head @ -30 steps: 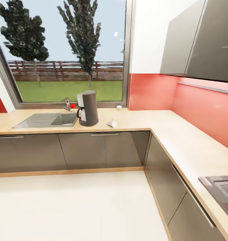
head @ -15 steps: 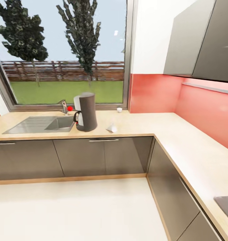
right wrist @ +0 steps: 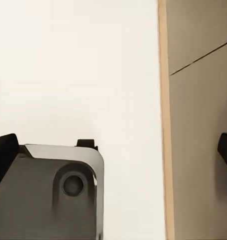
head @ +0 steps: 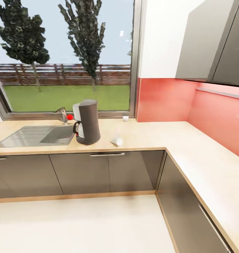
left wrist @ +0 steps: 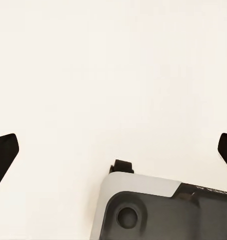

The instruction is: Set up a coffee station on the kitchen countertop: keep the coffee maker on the countertop, move the bottle of coffee from the kitchen shelf to the counter next to the coffee maker, place a paper coffee filter on top of the coffee maker, put the saucer next to the coffee maker with the coffee cup on the saucer, and place the electric kettle next to the coffee maker.

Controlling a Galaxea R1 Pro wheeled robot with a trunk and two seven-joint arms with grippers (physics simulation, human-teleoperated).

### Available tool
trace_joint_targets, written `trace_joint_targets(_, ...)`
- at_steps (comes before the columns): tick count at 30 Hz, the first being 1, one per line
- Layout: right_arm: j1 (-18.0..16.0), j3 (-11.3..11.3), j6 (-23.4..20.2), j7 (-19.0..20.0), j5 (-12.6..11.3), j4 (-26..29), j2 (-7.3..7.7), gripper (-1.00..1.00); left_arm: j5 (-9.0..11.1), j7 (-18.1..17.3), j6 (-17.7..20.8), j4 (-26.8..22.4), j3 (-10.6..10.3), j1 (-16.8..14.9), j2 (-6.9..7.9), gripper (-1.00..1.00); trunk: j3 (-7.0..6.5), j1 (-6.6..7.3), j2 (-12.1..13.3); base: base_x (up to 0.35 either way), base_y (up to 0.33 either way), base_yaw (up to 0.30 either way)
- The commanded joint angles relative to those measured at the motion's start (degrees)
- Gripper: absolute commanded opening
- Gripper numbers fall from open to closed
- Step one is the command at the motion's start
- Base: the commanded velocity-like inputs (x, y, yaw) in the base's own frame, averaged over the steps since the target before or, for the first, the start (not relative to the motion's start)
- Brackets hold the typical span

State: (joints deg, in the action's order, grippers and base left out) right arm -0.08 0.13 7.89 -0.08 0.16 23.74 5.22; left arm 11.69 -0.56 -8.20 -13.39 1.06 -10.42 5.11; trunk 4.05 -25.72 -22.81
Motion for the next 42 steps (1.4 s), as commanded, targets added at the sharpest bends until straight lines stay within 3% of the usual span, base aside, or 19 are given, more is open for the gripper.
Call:
trace_joint_targets(1,-0.01,0.02,0.11,-0.01,0.01,0.02,-0.01,1.0,0.26,-0.06,-0.15,0.03,0.09,-0.04,-0.01,1.0,0.11,-0.07,-0.1,0.337,0.0,0.0)
trace_joint_targets(23,-0.02,0.13,0.03,0.42,0.08,-0.98,-0.04,1.0,-0.34,-0.09,-1.17,-1.02,-0.32,-0.29,-0.46,1.0,0.11,-0.07,-0.1,0.316,0.0,0.0)
trace_joint_targets(26,-0.04,0.15,0.02,0.43,0.03,-1.39,-0.08,1.0,-0.75,-0.11,-2.57,-3.81,-0.78,-0.87,-1.38,1.0,0.11,-0.07,-0.1,0.061,0.0,0.0)
trace_joint_targets(30,-0.05,0.21,0.02,0.43,0.02,-1.61,-0.21,1.0,-1.72,0.29,-2.77,-14.7,-1.75,-2.05,-3.14,1.0,0.11,-0.07,-0.1,0.015,0.0,0.0)
trace_joint_targets(33,-0.02,0.25,0.02,0.41,0.05,-1.64,-1.32,1.0,-1.86,0.62,-2.45,-21.36,-1.92,-5.5,-4.93,1.0,0.11,-0.07,-0.1,0.003,0.0,0.0)
trace_joint_targets(36,-0.03,0.29,0.02,0.36,0.09,-1.66,-2.55,1.0,-1.93,1.3,-0.8,-23.19,-1.95,-11.93,-7.96,1.0,0.11,-0.07,-0.1,0.0,0.0,0.0)
trace_joint_targets(42,-0.08,0.31,-0.1,0.43,0.09,-1.43,-3.97,1.0,-2.02,8.06,8.61,-23.79,-2.02,-24.68,-12.83,1.0,0.11,-0.07,-0.1,0.0,0.0,0.0)
